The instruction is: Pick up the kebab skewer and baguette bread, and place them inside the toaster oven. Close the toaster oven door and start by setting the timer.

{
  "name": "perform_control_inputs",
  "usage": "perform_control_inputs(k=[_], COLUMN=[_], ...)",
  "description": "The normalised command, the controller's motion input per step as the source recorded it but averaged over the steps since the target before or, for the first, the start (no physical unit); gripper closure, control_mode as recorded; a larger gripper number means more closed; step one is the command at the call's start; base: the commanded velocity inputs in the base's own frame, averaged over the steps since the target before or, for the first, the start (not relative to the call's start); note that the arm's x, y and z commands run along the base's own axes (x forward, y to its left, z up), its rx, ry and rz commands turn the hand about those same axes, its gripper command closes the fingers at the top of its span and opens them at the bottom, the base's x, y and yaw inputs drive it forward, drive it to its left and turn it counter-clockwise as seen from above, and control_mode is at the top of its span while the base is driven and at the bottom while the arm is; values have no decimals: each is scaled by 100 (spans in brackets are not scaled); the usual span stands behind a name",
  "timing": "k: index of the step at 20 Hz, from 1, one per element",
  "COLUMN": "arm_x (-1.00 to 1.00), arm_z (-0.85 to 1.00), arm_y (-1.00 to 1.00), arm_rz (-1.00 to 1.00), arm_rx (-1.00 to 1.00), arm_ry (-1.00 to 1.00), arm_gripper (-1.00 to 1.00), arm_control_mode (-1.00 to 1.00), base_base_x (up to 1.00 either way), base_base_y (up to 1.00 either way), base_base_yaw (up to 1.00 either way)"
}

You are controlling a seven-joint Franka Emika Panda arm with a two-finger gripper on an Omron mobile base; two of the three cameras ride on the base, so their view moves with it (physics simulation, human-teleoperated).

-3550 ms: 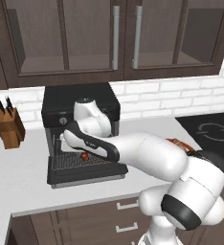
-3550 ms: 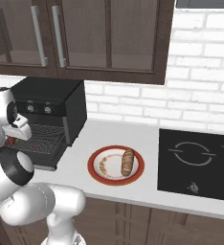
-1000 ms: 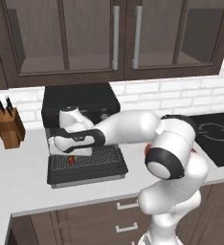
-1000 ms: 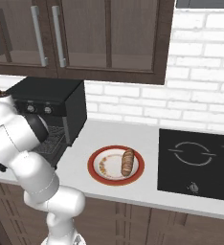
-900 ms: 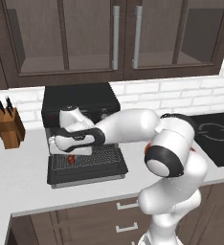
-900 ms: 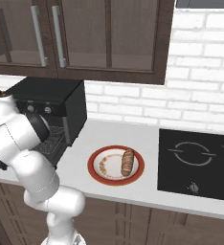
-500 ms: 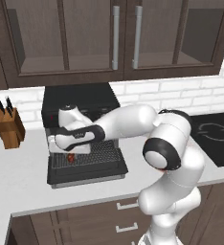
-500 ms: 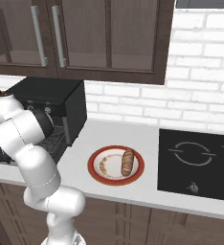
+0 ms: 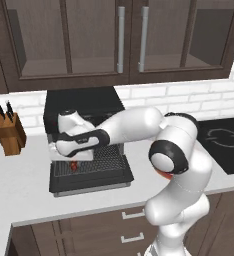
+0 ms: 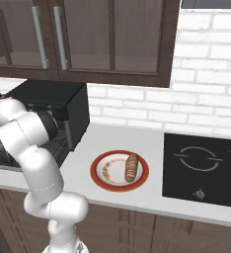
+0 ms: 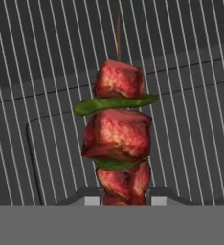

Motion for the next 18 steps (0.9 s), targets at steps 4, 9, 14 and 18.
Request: perform_control_inputs(k=[4, 9, 14, 18], arm_x=[-46, -3, -49, -66], arm_z=[-46, 7, 36, 71], arm_y=[-4, -14, -28, -49], arm_rz=[-2, -1, 0, 0], arm_rx=[-1, 0, 1, 4], arm_ry=[0, -3, -1, -7], arm_gripper=[-100, -100, -100, -100], arm_control_mode=[-100, -100, -100, -100], base_base_x=[0, 0, 0, 0], base_base_y=[0, 0, 0, 0], base_base_yaw=[0, 0, 0, 0])
